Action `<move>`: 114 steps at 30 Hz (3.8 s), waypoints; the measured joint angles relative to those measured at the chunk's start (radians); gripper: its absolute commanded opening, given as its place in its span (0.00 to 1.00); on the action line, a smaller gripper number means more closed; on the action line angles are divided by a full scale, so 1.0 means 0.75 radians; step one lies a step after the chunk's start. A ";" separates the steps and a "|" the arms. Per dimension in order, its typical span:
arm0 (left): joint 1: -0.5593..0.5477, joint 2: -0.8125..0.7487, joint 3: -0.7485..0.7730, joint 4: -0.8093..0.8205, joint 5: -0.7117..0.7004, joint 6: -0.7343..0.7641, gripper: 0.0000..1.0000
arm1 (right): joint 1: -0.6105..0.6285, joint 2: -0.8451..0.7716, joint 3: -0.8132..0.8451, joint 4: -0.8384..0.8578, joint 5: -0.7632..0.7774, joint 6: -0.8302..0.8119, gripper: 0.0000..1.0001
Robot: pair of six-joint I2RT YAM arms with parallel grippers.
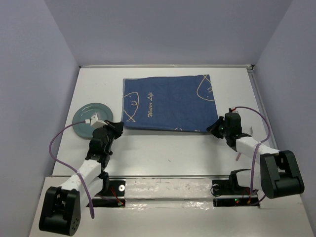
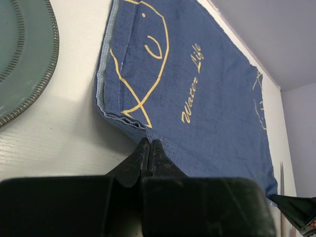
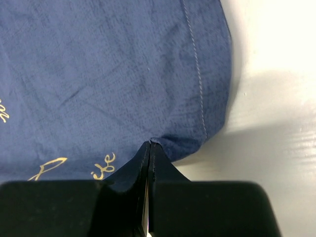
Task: Set the dinner table for one person
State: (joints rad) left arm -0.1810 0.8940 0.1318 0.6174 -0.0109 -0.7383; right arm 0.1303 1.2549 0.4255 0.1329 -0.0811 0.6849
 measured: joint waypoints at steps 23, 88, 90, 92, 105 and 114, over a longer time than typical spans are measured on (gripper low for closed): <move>0.007 -0.534 -0.046 -0.291 0.042 -0.050 0.99 | -0.008 -0.550 -0.142 -0.296 -0.149 0.020 0.52; 0.012 -0.729 0.738 -1.009 -0.538 0.557 0.99 | 1.332 0.646 1.103 -0.070 -0.101 -0.431 0.79; 0.017 -0.734 0.741 -1.020 -0.591 0.537 0.99 | 1.349 0.770 1.254 -0.081 -0.075 -0.424 0.79; 0.019 -0.734 0.741 -1.030 -0.634 0.518 0.99 | 1.366 0.886 1.409 -0.098 -0.020 -0.411 0.78; 0.026 -0.794 0.744 -1.052 -0.697 0.494 0.99 | 1.431 1.465 2.017 -0.374 0.241 -0.285 0.60; 0.026 -0.804 0.745 -1.059 -0.699 0.494 0.99 | 1.471 1.512 2.091 -0.450 0.358 -0.235 0.00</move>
State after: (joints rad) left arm -0.1616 0.2909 0.6907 -0.1768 -0.5350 -0.3676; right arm 1.2335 2.3890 1.9938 -0.2047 0.1875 0.5087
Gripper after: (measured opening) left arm 0.989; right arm 0.113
